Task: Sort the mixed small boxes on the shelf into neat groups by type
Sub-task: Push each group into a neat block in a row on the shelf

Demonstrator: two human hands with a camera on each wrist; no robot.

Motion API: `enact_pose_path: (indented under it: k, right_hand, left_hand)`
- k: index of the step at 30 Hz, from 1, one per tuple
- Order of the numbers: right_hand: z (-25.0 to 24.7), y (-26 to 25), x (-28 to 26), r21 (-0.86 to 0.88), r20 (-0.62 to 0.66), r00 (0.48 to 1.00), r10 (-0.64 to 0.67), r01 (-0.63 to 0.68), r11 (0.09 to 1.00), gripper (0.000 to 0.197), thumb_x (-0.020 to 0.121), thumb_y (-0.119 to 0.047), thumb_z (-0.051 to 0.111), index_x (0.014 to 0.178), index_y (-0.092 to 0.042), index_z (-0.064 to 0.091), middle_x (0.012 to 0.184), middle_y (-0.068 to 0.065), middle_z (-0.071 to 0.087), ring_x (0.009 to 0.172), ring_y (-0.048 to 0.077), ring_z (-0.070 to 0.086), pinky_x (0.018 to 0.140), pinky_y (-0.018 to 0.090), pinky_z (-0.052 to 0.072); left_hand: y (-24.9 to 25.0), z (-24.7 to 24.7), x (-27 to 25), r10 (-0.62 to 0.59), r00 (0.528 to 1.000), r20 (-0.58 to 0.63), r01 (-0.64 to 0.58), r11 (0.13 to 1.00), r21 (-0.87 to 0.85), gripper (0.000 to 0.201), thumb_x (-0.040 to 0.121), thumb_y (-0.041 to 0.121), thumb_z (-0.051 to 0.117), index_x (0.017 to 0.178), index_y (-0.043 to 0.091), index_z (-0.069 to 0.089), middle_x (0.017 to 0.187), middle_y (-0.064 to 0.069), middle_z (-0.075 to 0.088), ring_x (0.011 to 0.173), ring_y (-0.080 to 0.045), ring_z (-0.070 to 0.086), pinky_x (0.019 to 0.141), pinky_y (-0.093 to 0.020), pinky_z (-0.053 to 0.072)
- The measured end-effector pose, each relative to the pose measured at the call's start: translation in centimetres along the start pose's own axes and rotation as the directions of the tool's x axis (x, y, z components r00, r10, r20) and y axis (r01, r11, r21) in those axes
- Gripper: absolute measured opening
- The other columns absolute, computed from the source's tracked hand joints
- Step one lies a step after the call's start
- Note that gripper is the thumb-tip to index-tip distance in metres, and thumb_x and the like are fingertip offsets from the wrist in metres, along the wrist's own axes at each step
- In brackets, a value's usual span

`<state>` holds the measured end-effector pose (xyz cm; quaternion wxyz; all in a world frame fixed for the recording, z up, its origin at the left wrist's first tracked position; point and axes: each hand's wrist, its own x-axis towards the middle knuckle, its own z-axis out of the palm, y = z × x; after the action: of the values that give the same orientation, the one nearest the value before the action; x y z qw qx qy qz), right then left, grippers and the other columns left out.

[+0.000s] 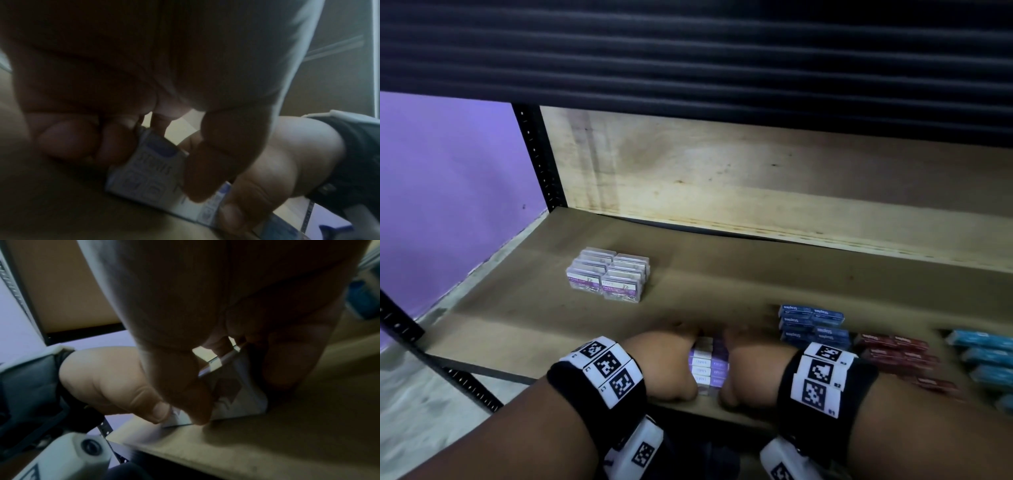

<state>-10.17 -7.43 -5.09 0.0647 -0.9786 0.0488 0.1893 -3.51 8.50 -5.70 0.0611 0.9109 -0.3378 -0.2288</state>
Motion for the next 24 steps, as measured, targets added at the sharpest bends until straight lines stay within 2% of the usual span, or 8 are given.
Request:
enact_pose_path:
  k: [3, 6, 10, 14, 16, 18, 21, 24]
  right_hand:
    - [-0.1, -0.3, 0.0, -0.014, 0.002, 1.0, -0.009, 0.009, 1.0, 0.049, 0.052, -0.04, 0.073, 0.097, -0.025, 0.06, 0.096, -0.002, 0.065, 0.08, 0.021, 0.064, 0.074, 0.034, 0.057]
    - [-0.1, -0.2, -0.1, -0.024, -0.01, 1.0, -0.029, 0.029, 0.999, 0.049, 0.054, -0.039, 0.074, 0.099, -0.027, 0.059, 0.1, -0.001, 0.064, 0.084, 0.023, 0.064, 0.076, 0.033, 0.055]
    - [-0.3, -0.2, -0.1, -0.026, -0.002, 1.0, -0.031, 0.031, 0.999, 0.051, 0.055, -0.039, 0.075, 0.102, -0.026, 0.059, 0.102, 0.0, 0.063, 0.084, 0.023, 0.063, 0.076, 0.033, 0.055]
    - [-0.3, -0.1, -0.1, -0.033, -0.013, 0.999, -0.038, 0.038, 0.999, 0.05, 0.056, -0.038, 0.076, 0.101, -0.025, 0.06, 0.101, 0.0, 0.062, 0.078, 0.022, 0.058, 0.068, 0.028, 0.048]
    - [-0.4, 0.1, -0.1, -0.038, -0.021, 0.999, -0.041, 0.04, 0.998, 0.051, 0.053, -0.042, 0.078, 0.098, -0.025, 0.061, 0.096, -0.002, 0.062, 0.074, 0.02, 0.058, 0.067, 0.028, 0.051]
    - [-0.7, 0.1, 0.0, -0.065, -0.023, 0.999, -0.048, 0.046, 0.997, 0.053, 0.049, -0.051, 0.08, 0.093, -0.024, 0.063, 0.086, -0.005, 0.063, 0.068, 0.017, 0.06, 0.067, 0.03, 0.055]
    - [-1.0, 0.1, 0.2, -0.118, -0.032, 0.998, -0.044, 0.04, 0.992, 0.06, 0.043, -0.059, 0.082, 0.088, -0.024, 0.062, 0.08, -0.005, 0.061, 0.067, 0.018, 0.059, 0.069, 0.034, 0.057]
    - [-1.0, -0.3, 0.4, -0.151, -0.025, 0.998, -0.061, 0.056, 0.987, 0.058, 0.045, -0.059, 0.085, 0.082, -0.025, 0.055, 0.076, -0.006, 0.055, 0.066, 0.019, 0.056, 0.065, 0.031, 0.052]
  left_hand:
    - [0.3, 0.2, 0.2, -0.013, 1.0, -0.004, 0.013, 1.0, -0.006, 0.075, 0.059, 0.047, 0.063, 0.128, 0.038, 0.034, 0.122, 0.004, 0.059, 0.103, -0.022, 0.063, 0.076, -0.029, 0.046]
    - [0.3, 0.2, 0.4, -0.014, 1.0, 0.013, 0.014, 1.0, -0.012, 0.074, 0.06, 0.046, 0.063, 0.127, 0.039, 0.033, 0.122, 0.004, 0.059, 0.101, -0.022, 0.064, 0.074, -0.028, 0.043]
    - [0.1, 0.1, 0.5, -0.01, 1.0, 0.029, 0.011, 1.0, -0.005, 0.074, 0.059, 0.046, 0.062, 0.128, 0.039, 0.035, 0.123, 0.004, 0.059, 0.104, -0.022, 0.063, 0.076, -0.029, 0.045]
    - [-0.5, 0.1, 0.5, 0.004, 0.999, 0.034, -0.003, 1.0, -0.014, 0.073, 0.06, 0.049, 0.063, 0.127, 0.042, 0.036, 0.122, 0.005, 0.061, 0.102, -0.022, 0.063, 0.078, -0.029, 0.047]
    - [-0.9, 0.0, 0.5, 0.02, 0.999, 0.026, -0.02, 1.0, -0.005, 0.074, 0.06, 0.055, 0.066, 0.127, 0.046, 0.034, 0.124, 0.008, 0.061, 0.104, -0.02, 0.063, 0.079, -0.029, 0.047]
    - [-1.0, -0.3, 0.6, 0.036, 0.999, 0.033, -0.037, 0.999, 0.032, 0.08, 0.058, 0.063, 0.067, 0.129, 0.047, 0.035, 0.129, 0.012, 0.059, 0.112, -0.019, 0.061, 0.087, -0.03, 0.048]
    - [-0.9, -0.9, 0.9, 0.036, 0.998, 0.051, -0.042, 0.991, 0.127, 0.085, 0.056, 0.07, 0.069, 0.132, 0.041, 0.043, 0.131, 0.011, 0.058, 0.115, -0.02, 0.059, 0.096, -0.037, 0.049]
    - [-0.4, -1.4, 1.0, 0.057, 0.998, 0.009, -0.058, 0.972, 0.227, 0.082, 0.054, 0.072, 0.072, 0.126, 0.036, 0.054, 0.125, 0.01, 0.058, 0.111, -0.021, 0.059, 0.092, -0.039, 0.051]
